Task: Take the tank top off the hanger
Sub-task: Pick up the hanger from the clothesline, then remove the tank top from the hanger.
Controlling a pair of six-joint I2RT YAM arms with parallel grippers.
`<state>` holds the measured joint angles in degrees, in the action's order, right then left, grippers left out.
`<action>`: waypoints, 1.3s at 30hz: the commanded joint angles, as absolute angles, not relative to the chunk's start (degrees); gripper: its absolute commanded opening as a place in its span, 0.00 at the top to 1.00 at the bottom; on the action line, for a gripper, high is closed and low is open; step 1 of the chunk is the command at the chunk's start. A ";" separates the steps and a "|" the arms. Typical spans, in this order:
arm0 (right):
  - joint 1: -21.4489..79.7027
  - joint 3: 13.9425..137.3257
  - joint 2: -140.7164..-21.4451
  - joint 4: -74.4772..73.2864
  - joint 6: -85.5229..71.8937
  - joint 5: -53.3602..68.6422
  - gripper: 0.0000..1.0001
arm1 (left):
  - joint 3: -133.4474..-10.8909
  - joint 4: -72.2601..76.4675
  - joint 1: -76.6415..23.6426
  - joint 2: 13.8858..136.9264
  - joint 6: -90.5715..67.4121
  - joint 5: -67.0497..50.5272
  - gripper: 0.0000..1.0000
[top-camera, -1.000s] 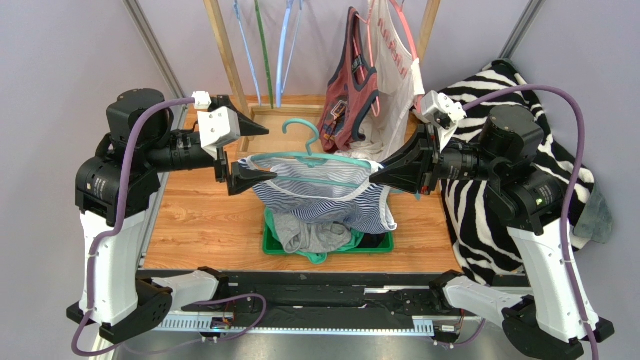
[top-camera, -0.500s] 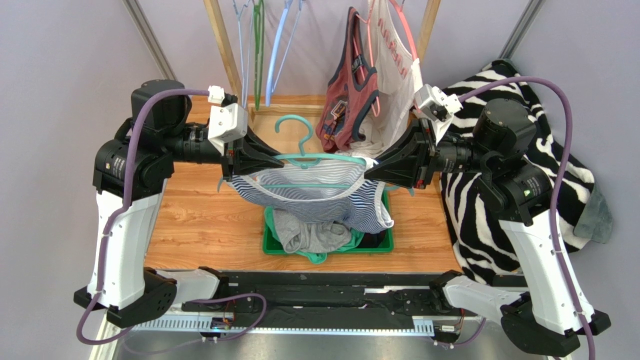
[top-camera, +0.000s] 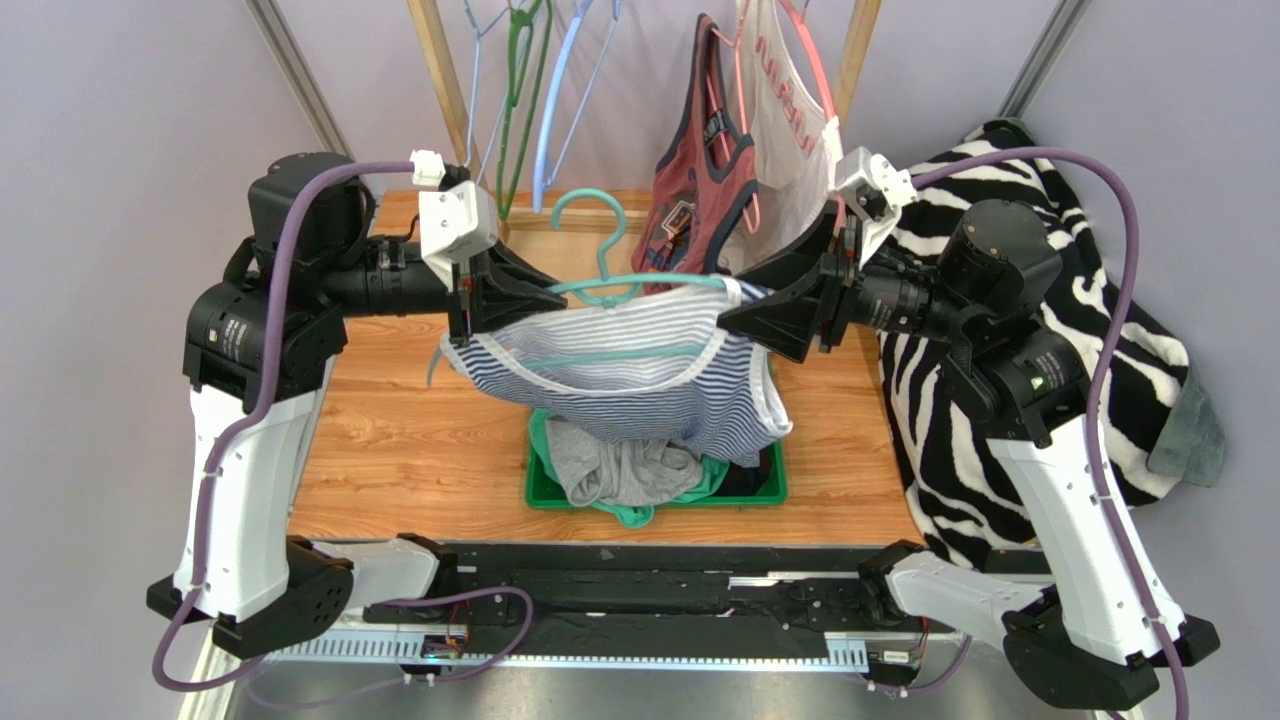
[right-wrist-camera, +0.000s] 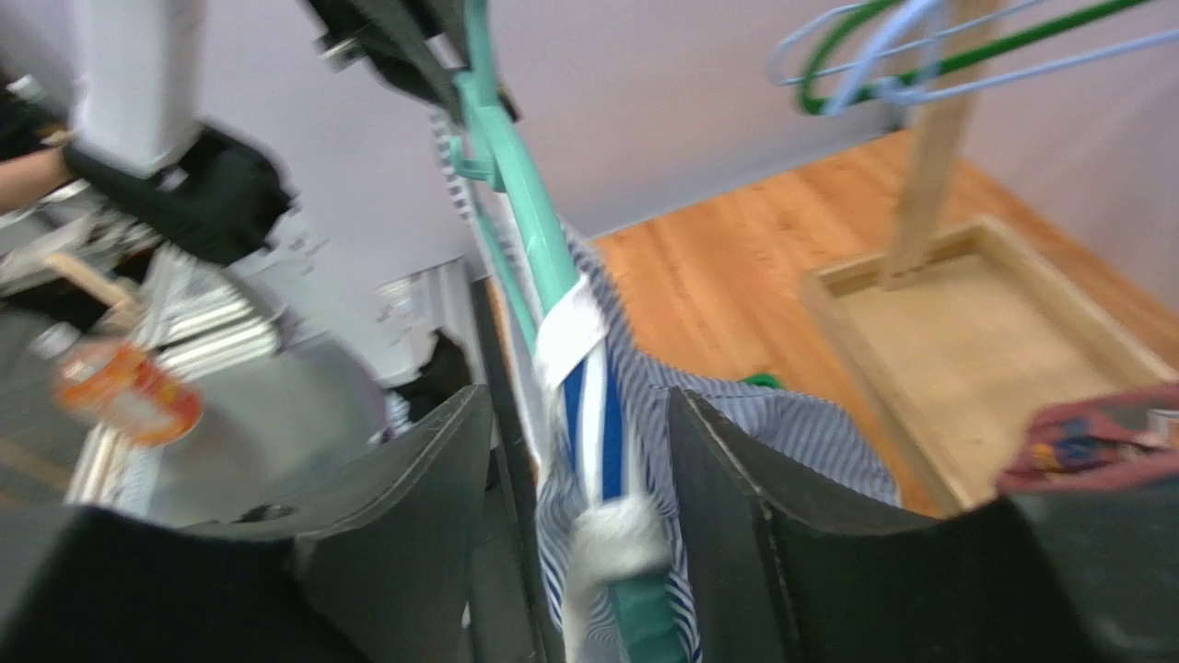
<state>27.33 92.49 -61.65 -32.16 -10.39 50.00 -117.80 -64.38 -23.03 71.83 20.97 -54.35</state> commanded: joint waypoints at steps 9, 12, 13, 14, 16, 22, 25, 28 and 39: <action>27.68 82.98 -50.64 -22.59 -11.34 16.16 0.37 | -120.32 -57.21 -22.94 70.93 19.07 -34.45 1.00; 27.68 79.55 -49.22 -21.10 -13.96 21.34 0.39 | -120.23 -57.48 -22.94 70.66 19.25 -35.33 1.00; 27.51 78.85 -49.13 -20.48 -14.84 22.40 0.39 | -120.41 -57.65 -22.94 70.66 19.25 -36.29 1.00; 27.68 78.05 -49.30 -19.87 -15.46 23.63 0.39 | -120.50 -57.92 -22.94 70.66 19.16 -36.65 1.00; 27.60 76.91 -50.44 -18.46 -17.48 24.08 0.40 | -120.76 -58.09 -22.94 70.66 19.25 -37.35 1.00; 28.56 75.94 -53.96 -12.84 -21.88 26.19 0.46 | -120.33 -58.62 -23.03 70.23 19.51 -37.79 1.00; 29.53 77.07 -56.16 -11.78 -22.50 26.10 0.51 | -119.97 -58.80 -22.94 70.14 19.86 -37.79 1.00; 30.58 78.39 -57.74 -11.43 -22.33 25.75 0.53 | -119.88 -58.97 -22.94 70.05 20.13 -38.23 1.00; 33.84 81.12 -60.99 -11.16 -22.41 24.87 0.93 | -118.56 -59.41 -22.94 68.82 20.48 -38.59 1.00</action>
<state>32.01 77.93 -60.42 -14.92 -21.63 23.83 -118.54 -61.17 -22.79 69.82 19.84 -36.69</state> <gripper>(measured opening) 0.148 0.178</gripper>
